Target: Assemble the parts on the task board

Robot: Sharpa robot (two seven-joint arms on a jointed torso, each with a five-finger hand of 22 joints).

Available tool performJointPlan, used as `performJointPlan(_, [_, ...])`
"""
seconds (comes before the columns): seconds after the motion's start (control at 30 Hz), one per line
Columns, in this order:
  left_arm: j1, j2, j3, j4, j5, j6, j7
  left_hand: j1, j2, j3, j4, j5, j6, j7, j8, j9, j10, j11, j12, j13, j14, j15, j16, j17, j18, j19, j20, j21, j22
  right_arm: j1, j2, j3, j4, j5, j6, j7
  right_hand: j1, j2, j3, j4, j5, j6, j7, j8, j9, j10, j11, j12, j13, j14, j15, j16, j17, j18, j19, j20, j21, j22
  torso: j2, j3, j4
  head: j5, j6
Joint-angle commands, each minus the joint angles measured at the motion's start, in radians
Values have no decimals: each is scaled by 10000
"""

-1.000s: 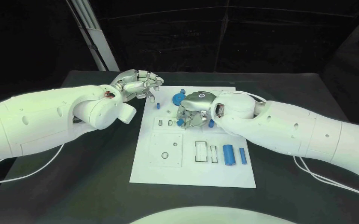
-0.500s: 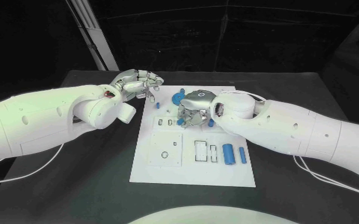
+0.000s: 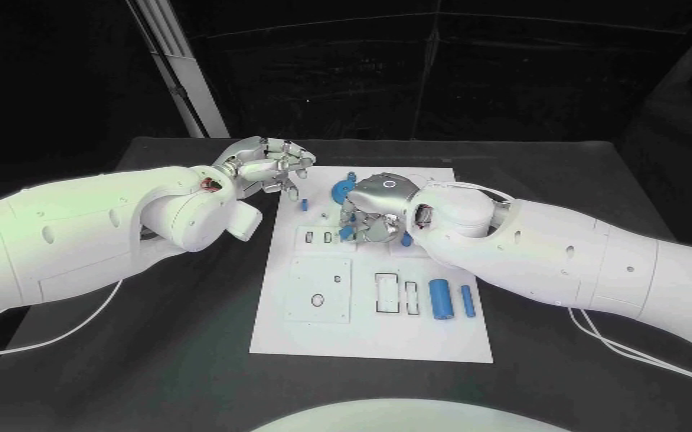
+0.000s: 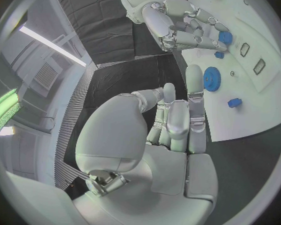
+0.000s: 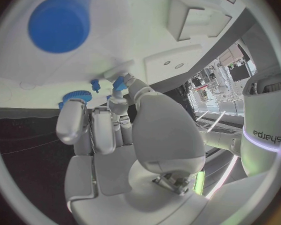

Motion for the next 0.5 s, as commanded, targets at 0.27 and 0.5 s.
performJointPlan(0.27, [-47,-74,-74,167,-585,310,-328,-879,-354,-405,176,-32,-62,23,66,-129,59,10,229,-93,109,42,344,328,130,103,50,31,35,-7,-653,13,891,528,-1054,-12,-410,-23,291,227,721,130,-126,25,-41,5,7,-373,-273,520,-88,46,11,-145,150,-28,131,167,-16,-5,-13,32,91])
performJointPlan(0.5, [-210,-103,-89,233,-1731,490,-951,-1364,-605,-1224,354,-37,358,-156,154,-271,460,-138,427,-153,545,-75,1066,1277,137,353,-37,282,194,-7,-1123,21,1425,747,-1349,-293,-607,-140,414,400,1187,156,-143,21,-55,72,-12,-515,-327,525,-100,52,23,-178,243,-38,215,340,-13,-3,-7,73,161])
